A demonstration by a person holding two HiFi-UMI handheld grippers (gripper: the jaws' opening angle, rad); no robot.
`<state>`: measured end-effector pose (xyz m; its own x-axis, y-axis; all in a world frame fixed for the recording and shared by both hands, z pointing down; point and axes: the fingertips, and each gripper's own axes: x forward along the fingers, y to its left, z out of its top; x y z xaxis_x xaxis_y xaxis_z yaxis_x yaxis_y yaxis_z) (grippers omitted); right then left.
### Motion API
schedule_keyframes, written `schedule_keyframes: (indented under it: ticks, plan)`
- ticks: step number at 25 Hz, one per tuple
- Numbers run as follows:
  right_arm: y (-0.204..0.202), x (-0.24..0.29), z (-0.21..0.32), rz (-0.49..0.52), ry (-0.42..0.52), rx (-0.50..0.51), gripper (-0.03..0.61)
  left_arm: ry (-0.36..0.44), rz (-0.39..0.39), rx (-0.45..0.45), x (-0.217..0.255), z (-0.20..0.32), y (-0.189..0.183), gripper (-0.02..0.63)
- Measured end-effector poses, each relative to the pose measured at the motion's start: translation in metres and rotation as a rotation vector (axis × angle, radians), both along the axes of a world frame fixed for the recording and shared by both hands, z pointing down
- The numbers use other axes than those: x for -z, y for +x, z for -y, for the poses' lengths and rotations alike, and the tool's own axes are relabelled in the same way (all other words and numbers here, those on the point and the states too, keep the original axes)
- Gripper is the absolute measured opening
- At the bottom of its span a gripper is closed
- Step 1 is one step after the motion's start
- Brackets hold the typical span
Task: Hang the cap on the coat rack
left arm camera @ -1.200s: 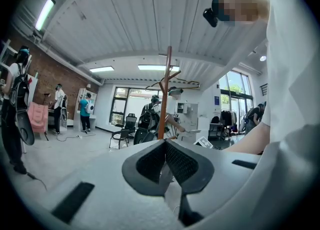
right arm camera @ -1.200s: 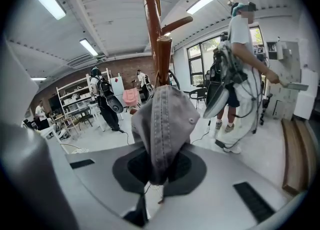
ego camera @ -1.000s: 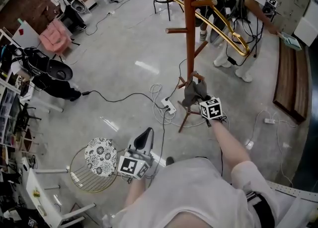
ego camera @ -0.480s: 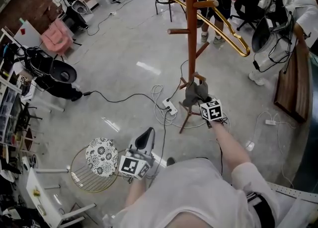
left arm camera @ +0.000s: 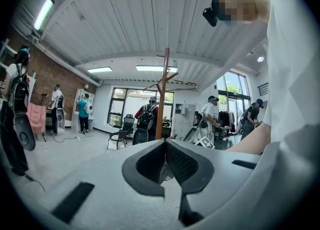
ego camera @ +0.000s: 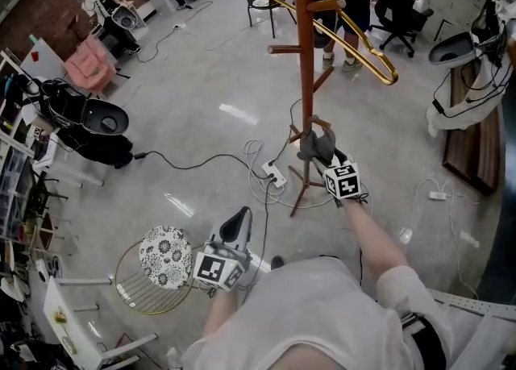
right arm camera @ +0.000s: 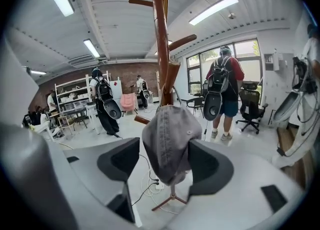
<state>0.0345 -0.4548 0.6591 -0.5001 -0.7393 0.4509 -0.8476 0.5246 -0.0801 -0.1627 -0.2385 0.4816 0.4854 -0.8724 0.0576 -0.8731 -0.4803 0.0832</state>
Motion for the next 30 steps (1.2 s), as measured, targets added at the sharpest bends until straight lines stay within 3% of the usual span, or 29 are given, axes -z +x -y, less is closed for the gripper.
schedule_keyframes:
  ticks: [13,24,30]
  plan:
    - [0.012,0.068,-0.032,0.013,0.143,-0.031,0.262,0.006,0.000,-0.050,0.006,-0.012,0.010,0.009]
    - [0.016,0.155,-0.089,0.090,0.291,-0.058,0.262,0.032,0.004,-0.091,0.013,-0.004,0.019,0.009]
    - [0.015,0.184,-0.123,0.144,0.336,-0.015,0.261,0.053,0.002,-0.106,0.015,0.002,0.026,0.009]
